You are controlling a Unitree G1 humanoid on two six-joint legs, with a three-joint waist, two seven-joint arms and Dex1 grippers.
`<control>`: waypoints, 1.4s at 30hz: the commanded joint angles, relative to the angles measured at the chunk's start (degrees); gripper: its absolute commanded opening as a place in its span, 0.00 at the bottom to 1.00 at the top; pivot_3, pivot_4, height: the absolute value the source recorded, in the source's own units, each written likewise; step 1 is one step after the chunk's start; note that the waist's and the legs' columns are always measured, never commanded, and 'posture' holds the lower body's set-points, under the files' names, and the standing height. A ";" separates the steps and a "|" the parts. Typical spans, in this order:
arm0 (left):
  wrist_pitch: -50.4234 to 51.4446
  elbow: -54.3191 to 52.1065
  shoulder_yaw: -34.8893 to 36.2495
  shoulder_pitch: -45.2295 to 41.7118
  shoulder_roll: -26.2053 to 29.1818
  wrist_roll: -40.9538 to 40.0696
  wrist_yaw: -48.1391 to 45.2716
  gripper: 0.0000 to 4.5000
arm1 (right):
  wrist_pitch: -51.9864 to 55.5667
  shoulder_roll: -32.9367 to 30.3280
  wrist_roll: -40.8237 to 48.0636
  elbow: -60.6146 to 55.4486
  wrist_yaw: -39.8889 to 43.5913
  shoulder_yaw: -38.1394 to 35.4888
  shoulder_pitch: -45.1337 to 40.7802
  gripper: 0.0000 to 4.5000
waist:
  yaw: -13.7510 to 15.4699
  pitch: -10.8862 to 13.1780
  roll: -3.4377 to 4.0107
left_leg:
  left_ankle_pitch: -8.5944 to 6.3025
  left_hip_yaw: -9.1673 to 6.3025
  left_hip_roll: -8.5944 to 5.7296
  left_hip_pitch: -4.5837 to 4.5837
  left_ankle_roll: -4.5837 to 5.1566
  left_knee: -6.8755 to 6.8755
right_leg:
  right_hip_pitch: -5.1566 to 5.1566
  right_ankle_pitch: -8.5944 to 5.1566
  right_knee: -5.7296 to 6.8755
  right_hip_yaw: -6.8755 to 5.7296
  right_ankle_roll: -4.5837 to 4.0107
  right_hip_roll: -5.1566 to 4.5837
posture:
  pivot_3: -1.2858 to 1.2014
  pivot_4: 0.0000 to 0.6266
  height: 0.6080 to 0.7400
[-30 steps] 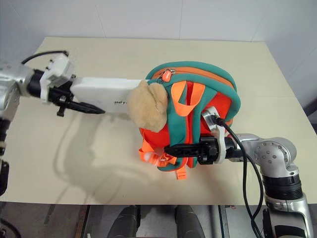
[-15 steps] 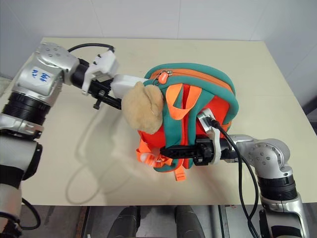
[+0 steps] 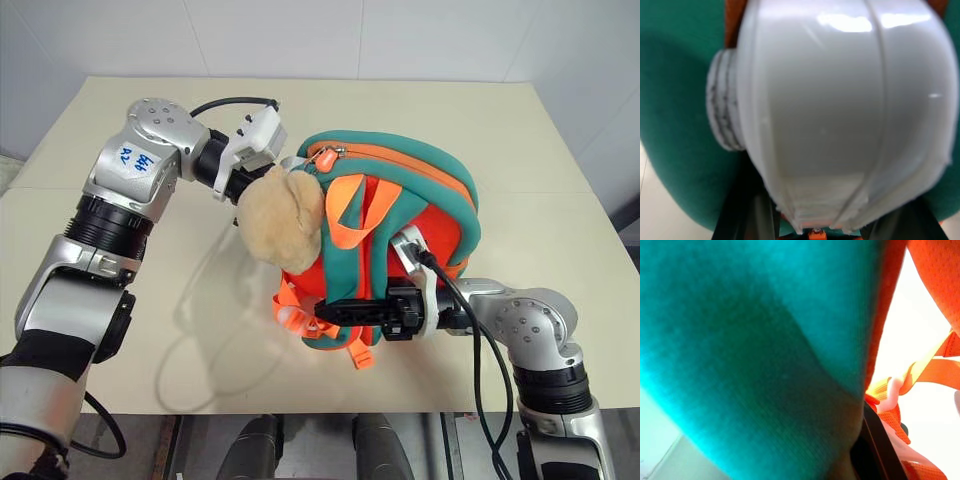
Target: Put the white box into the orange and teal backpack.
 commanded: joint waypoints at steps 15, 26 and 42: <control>5.74 -17.54 18.60 15.62 13.56 -10.22 -1.11 0.98 | -1.15 1.52 0.88 -0.15 -0.41 0.34 -0.67 0.03 | 0.03 0.00 0.00 | 0.01 -0.02 0.01 0.07 -0.01 0.06 | 0.03 -0.01 0.10 -0.01 -0.02 0.00 | 0.52 0.24 1.00; 22.43 -32.71 29.35 20.21 13.44 -28.67 7.04 0.98 | -1.49 2.35 -0.47 1.28 0.78 1.32 -1.37 0.03 | 0.03 0.00 0.00 | 0.01 -0.05 0.01 0.09 -0.01 0.10 | 0.07 -0.01 0.14 -0.03 -0.02 0.00 | 0.52 0.24 1.00; 14.59 -32.55 23.01 18.74 6.34 -23.59 12.61 0.68 | -1.96 2.69 -0.85 2.30 1.14 1.70 -2.65 0.03 | 0.07 0.00 0.00 | 0.03 -0.05 0.00 0.09 -0.02 0.20 | 0.11 0.04 0.11 -0.04 0.00 0.00 | 0.52 0.24 1.00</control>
